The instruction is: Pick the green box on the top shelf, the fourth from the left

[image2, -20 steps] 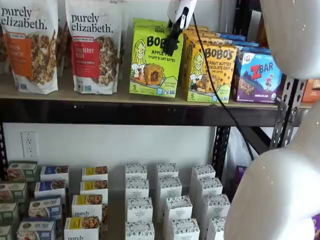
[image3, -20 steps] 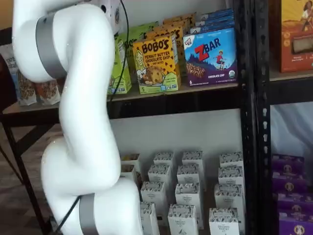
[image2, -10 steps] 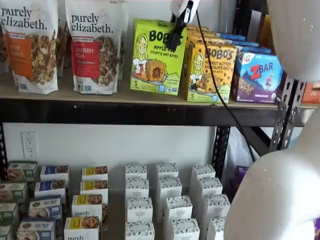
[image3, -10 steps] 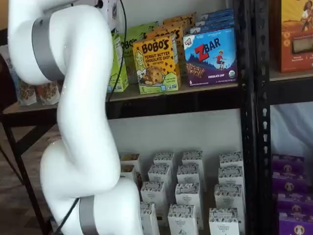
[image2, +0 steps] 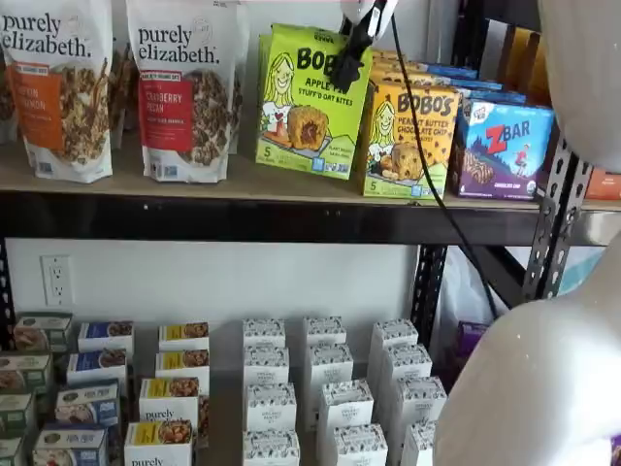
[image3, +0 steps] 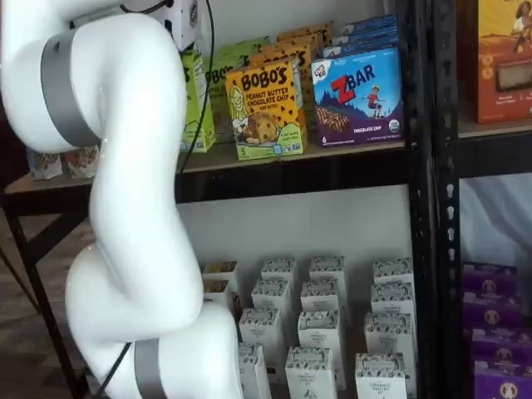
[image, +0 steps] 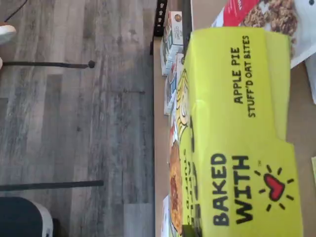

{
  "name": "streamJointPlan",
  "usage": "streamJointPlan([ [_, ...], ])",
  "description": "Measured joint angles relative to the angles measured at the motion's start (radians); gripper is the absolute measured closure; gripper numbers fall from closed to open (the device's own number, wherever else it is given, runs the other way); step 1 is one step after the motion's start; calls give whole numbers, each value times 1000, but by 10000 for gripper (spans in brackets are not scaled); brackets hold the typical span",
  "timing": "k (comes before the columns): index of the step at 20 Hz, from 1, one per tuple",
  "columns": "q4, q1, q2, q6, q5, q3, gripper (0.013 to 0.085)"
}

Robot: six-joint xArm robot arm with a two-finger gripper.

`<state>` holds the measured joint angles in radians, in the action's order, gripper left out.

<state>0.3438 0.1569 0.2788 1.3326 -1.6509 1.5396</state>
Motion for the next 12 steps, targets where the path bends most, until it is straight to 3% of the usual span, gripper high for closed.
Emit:
streamJointPlan([
  [12,-16,-34,81,25,-53,-44,730],
])
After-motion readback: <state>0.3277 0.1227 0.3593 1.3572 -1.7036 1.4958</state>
